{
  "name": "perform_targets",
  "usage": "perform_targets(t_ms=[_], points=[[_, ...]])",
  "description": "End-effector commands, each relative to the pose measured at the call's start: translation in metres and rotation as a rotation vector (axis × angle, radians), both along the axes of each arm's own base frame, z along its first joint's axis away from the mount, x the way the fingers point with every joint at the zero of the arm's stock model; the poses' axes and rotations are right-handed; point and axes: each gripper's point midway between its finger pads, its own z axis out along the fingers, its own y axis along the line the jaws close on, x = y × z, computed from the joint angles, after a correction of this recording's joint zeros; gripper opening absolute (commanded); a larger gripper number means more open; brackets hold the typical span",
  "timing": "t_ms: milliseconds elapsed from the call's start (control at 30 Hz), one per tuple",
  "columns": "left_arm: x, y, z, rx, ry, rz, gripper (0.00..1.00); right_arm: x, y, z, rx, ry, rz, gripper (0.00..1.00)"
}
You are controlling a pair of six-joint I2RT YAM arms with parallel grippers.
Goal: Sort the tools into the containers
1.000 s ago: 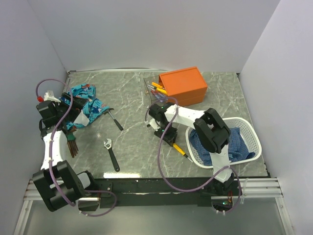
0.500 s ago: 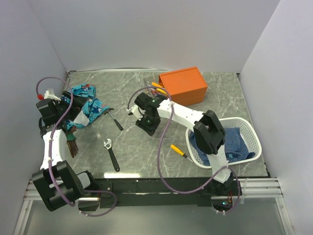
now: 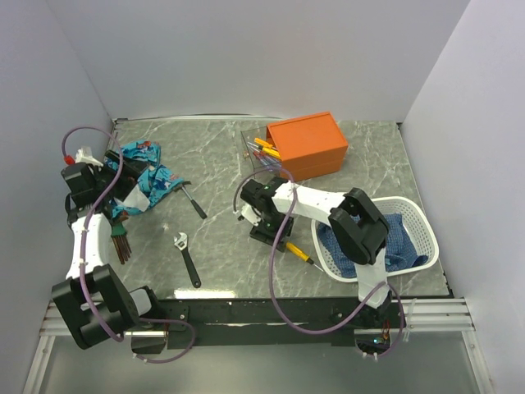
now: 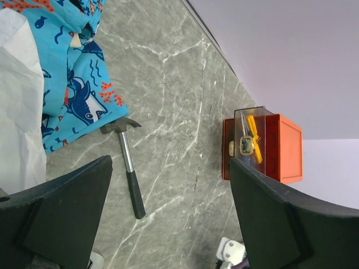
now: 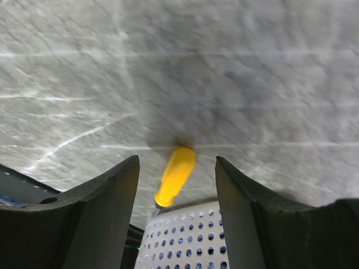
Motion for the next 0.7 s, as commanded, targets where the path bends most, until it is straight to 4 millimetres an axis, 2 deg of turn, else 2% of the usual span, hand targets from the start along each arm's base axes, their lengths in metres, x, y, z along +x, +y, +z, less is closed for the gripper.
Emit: perform_targets(t_ms=[0,267,333,367,400,467,567,600,667], points=[[0.007,-0.003,0.021,0.007,-0.048,-0.026,0.9,0.007,-0.012,0.013,0.004,-0.047,0.007,0.64],[0.007,-0.004,0.024,0.013,-0.051,-0.027,0.9,-0.019,-0.043,-0.004,-0.082,0.05,0.007,0.63],[0.007,-0.004,0.023,0.007,-0.049,-0.023,0.9,-0.019,-0.043,-0.005,-0.078,0.05,0.007,0.55],[0.007,-0.004,0.023,0.007,-0.05,-0.025,0.9,-0.018,-0.042,-0.005,-0.077,0.047,0.009,0.42],[0.007,-0.004,0.023,0.007,-0.049,-0.023,0.9,-0.016,-0.04,-0.006,-0.07,0.045,0.01,0.36],[0.007,-0.004,0.023,0.01,-0.049,-0.025,0.9,-0.007,-0.026,0.002,-0.019,0.021,0.007,0.19],[0.009,-0.003,0.025,0.012,-0.049,-0.025,0.9,0.007,0.011,0.025,0.115,0.008,-0.005,0.07],[0.009,-0.003,0.026,0.012,-0.05,-0.027,0.9,0.021,0.031,0.041,0.18,-0.03,-0.007,0.05],[0.012,-0.004,0.027,0.016,-0.051,-0.033,0.9,0.033,0.054,0.061,0.281,-0.045,-0.014,0.0]])
